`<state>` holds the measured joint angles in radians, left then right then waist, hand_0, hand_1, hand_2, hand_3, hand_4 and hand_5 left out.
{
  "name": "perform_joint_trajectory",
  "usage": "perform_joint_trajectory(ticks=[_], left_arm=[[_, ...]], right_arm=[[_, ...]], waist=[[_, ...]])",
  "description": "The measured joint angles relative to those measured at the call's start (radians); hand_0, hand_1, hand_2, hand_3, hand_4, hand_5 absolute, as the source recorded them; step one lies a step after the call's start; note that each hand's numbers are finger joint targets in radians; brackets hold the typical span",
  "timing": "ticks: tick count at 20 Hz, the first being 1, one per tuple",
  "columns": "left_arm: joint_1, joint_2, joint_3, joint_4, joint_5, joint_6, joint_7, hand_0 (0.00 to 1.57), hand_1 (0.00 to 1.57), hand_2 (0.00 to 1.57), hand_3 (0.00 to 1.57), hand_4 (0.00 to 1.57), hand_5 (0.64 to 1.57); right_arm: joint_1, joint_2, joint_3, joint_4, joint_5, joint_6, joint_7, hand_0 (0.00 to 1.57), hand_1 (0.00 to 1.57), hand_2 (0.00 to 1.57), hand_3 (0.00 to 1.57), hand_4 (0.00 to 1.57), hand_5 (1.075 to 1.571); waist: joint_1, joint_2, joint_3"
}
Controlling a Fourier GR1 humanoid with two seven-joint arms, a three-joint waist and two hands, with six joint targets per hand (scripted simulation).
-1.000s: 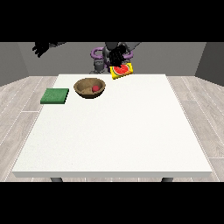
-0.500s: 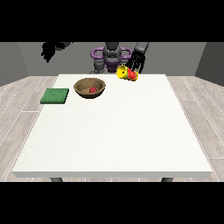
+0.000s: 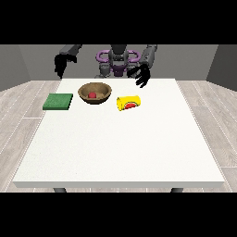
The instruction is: Pick the cup and pour the ball into the bowl, then pick the bowl and place it on the pad
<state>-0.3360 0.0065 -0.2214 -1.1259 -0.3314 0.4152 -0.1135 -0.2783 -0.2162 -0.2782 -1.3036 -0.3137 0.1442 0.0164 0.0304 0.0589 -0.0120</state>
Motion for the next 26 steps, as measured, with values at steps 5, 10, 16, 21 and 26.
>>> perform_joint_trajectory(ticks=[5, 10, 16, 21, 26], left_arm=[[0.074, -0.004, 0.006, -0.048, 0.162, -0.097, -0.186, 0.00, 0.00, 0.00, 0.00, 0.90, 1.446], [0.128, 0.003, 0.016, -0.079, 0.207, -0.177, -0.241, 0.00, 0.00, 0.00, 0.00, 0.92, 1.436], [0.137, 0.029, 0.038, -0.148, 0.222, -0.239, -0.207, 0.00, 0.00, 0.00, 0.00, 0.94, 1.430], [0.143, 0.022, 0.031, -0.211, 0.201, -0.250, -0.164, 0.00, 0.00, 0.00, 0.00, 0.96, 1.430], [0.152, 0.021, 0.034, -0.256, 0.182, -0.259, -0.132, 0.00, 0.00, 0.00, 0.00, 0.96, 1.424]], right_arm=[[0.013, 0.066, 0.027, 0.032, 0.064, -0.069, -0.095, 0.00, 0.00, 0.00, 0.00, 0.51, 1.569], [0.003, 0.085, 0.029, 0.165, 0.098, -0.090, -0.197, 0.00, 0.00, 0.00, 0.00, 0.45, 1.570], [-0.021, 0.084, 0.018, 0.363, 0.111, -0.069, -0.343, 0.00, 0.00, 0.00, 0.00, 0.39, 1.570], [-0.047, 0.064, 0.002, 0.517, 0.114, -0.043, -0.446, 0.00, 0.00, 0.00, 0.00, 0.35, 1.571], [-0.066, 0.061, 0.010, 0.625, 0.131, -0.031, -0.531, 0.00, 0.00, 0.00, 0.00, 0.36, 1.571]], waist=[[0.041, 0.055, 0.0078], [0.060, 0.045, 0.0109], [0.074, 0.044, 0.0121], [0.079, 0.051, 0.0126], [0.077, 0.045, 0.0041]])
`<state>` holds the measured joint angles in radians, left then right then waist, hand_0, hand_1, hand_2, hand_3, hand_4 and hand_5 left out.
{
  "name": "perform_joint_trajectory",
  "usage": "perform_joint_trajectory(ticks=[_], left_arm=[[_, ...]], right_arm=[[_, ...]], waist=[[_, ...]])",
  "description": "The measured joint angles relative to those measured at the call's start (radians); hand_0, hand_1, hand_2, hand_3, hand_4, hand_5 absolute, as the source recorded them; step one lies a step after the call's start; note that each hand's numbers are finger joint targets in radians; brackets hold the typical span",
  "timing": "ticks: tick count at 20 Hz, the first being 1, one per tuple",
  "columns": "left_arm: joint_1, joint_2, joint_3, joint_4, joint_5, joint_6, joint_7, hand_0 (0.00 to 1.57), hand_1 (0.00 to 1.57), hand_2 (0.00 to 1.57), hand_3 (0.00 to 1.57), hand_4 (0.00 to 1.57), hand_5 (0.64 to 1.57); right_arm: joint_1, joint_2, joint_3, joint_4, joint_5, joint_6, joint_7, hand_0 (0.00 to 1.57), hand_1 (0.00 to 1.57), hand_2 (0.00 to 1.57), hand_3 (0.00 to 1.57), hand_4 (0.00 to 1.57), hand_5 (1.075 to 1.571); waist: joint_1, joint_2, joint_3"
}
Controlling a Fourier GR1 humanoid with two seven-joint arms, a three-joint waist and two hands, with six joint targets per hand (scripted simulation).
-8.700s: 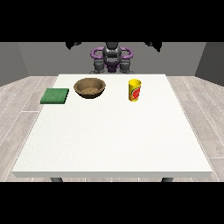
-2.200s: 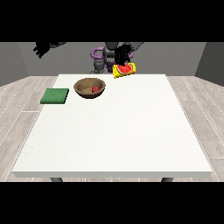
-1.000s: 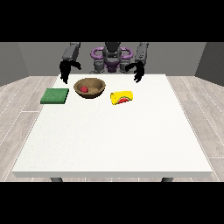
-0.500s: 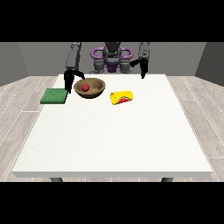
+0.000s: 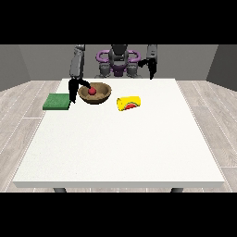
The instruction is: Pick the cup and pour the ball into the bowl, then pick the bowl and place it on the pad
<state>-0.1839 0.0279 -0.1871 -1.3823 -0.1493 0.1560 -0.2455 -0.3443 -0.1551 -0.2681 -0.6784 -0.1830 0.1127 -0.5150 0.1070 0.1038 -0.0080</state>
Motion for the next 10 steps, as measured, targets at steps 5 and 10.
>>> perform_joint_trajectory(ticks=[5, 10], left_arm=[[0.016, 0.008, 0.000, -0.026, -0.004, -0.018, -0.018, 0.00, 0.00, 0.00, 0.00, 0.95, 1.422], [0.020, 0.003, -0.008, -0.056, -0.009, -0.022, -0.002, 0.00, 0.00, 0.00, 0.00, 0.95, 1.422]], right_arm=[[-0.006, 0.022, -0.010, 0.045, -0.003, -0.016, -0.086, 0.00, 0.00, 0.00, 0.00, 0.48, 1.565], [-0.016, 0.044, -0.053, 0.064, -0.059, -0.021, -0.087, 1.39, 1.39, 1.26, 0.47, 0.66, 1.473]], waist=[[0.015, 0.020, -0.0058], [0.023, 0.022, -0.0152]])
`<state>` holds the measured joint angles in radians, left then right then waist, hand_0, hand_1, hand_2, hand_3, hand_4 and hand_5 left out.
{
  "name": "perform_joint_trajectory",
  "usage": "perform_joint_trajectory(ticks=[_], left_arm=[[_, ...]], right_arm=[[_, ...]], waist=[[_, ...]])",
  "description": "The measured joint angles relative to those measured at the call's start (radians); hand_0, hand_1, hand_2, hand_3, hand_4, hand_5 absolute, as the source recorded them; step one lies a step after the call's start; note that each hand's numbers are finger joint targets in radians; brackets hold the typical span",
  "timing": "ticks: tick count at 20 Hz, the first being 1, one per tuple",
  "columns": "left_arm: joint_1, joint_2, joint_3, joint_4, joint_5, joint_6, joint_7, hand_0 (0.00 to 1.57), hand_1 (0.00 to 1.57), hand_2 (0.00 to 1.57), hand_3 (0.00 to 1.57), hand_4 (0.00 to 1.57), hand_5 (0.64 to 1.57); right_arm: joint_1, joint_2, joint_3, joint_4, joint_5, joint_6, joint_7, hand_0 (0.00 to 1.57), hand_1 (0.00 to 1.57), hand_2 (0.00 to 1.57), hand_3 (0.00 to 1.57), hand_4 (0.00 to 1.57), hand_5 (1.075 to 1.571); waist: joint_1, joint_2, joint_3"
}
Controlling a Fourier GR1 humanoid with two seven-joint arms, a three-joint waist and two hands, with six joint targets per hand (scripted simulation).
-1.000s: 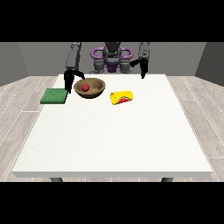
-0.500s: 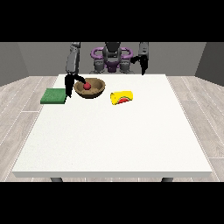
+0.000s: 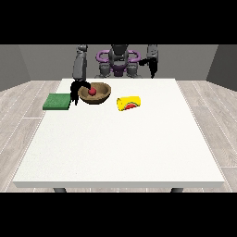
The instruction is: Pick the cup and pour the ball into the bowl, then pick the bowl and place it on the pad
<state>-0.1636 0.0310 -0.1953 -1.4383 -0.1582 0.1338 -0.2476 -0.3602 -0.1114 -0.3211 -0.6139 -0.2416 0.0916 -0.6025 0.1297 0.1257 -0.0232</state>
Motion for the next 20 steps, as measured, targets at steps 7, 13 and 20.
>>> perform_joint_trajectory(ticks=[7, 13, 20], left_arm=[[-0.021, 0.016, 0.005, -0.044, 0.008, -0.021, 0.000, 0.00, 0.00, 0.00, 0.00, 1.01, 1.382], [-0.014, 0.031, 0.039, -0.016, 0.035, -0.042, 0.011, 0.00, 0.00, 0.00, 0.00, 1.12, 1.358], [0.061, 0.045, 0.077, 0.056, 0.055, -0.050, -0.015, 0.00, 0.00, 0.00, 0.00, 1.16, 1.356]], right_arm=[[0.029, 0.011, -0.038, -0.052, -0.049, -0.044, 0.007, 1.57, 1.57, 1.57, 1.57, 0.94, 1.488], [0.016, 0.020, -0.046, -0.083, -0.091, -0.115, 0.148, 1.57, 1.57, 1.57, 1.53, 0.94, 1.495], [-0.015, -0.123, -0.033, -0.105, -0.094, -0.145, 0.417, 1.57, 1.57, 1.57, 1.21, 0.93, 1.503]], waist=[[0.028, 0.031, -0.0210], [0.012, -0.007, 0.0065], [-0.053, -0.096, 0.0247]])
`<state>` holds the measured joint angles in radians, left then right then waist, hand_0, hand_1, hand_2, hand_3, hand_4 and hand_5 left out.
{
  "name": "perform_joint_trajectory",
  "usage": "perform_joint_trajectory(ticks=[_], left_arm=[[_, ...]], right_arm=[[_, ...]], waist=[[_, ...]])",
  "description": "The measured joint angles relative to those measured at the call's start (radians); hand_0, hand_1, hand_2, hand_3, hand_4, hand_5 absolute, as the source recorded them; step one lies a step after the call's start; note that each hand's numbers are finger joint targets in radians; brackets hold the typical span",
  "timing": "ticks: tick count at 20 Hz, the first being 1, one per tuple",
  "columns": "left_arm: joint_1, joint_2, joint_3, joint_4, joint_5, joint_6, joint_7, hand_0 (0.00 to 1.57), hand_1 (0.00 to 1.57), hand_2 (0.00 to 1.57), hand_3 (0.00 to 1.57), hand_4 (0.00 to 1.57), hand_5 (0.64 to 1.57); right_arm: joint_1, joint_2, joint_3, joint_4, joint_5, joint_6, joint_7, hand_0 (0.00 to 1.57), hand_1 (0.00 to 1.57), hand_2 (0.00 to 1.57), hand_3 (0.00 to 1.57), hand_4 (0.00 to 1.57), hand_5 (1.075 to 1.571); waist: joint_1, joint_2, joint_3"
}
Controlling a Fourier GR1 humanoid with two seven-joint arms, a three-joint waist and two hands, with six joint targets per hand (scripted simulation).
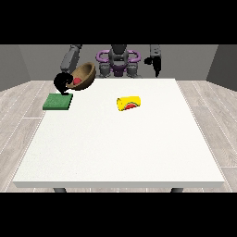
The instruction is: Pick the cup and pour the ball into the bowl, then pick the bowl and place it on the pad
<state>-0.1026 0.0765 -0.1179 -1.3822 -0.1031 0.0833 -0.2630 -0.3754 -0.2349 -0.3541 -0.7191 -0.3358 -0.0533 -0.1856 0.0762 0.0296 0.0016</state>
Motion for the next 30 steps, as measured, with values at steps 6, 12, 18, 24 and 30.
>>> perform_joint_trajectory(ticks=[6, 12, 18, 24, 30], left_arm=[[0.008, -0.019, -0.007, -0.003, -0.016, 0.007, 0.004, 0.00, 0.00, 0.00, 0.00, 1.17, 1.345], [-0.011, -0.043, -0.007, 0.039, -0.040, 0.021, -0.054, 0.00, 0.00, 0.00, 0.00, 1.18, 1.350], [-0.024, -0.054, -0.015, 0.026, -0.051, 0.022, -0.106, 0.00, 0.00, 0.00, 0.00, 1.18, 1.351], [0.004, -0.057, -0.037, -0.041, -0.062, 0.011, -0.132, 0.00, 0.00, 0.00, 0.00, 1.17, 1.358], [-0.010, -0.051, -0.030, -0.062, -0.065, 0.009, -0.144, 0.00, 0.00, 0.00, 0.00, 1.17, 1.361]], right_arm=[[-0.044, -0.124, -0.024, -0.007, -0.018, 0.004, 0.113, 1.57, 1.57, 1.57, 1.11, 0.94, 1.489], [-0.088, -0.221, -0.064, 0.006, -0.058, 0.047, 0.153, 1.57, 1.57, 1.57, 1.33, 0.99, 1.493], [-0.094, -0.308, -0.129, 0.101, -0.109, 0.144, 0.097, 1.56, 1.56, 1.57, 0.68, 0.92, 1.511], [-0.092, -0.362, -0.166, 0.212, -0.119, 0.197, -0.008, 1.55, 1.55, 1.57, 0.68, 0.61, 1.540], [-0.096, -0.457, -0.162, 0.235, -0.064, 0.106, -0.070, 1.27, 1.27, 1.39, 1.38, 0.00, 1.570]], waist=[[-0.010, -0.013, -0.0014], [-0.012, 0.042, -0.0015], [0.015, 0.126, -0.0012], [0.052, 0.194, -0.0006], [0.056, 0.242, -0.0005]])
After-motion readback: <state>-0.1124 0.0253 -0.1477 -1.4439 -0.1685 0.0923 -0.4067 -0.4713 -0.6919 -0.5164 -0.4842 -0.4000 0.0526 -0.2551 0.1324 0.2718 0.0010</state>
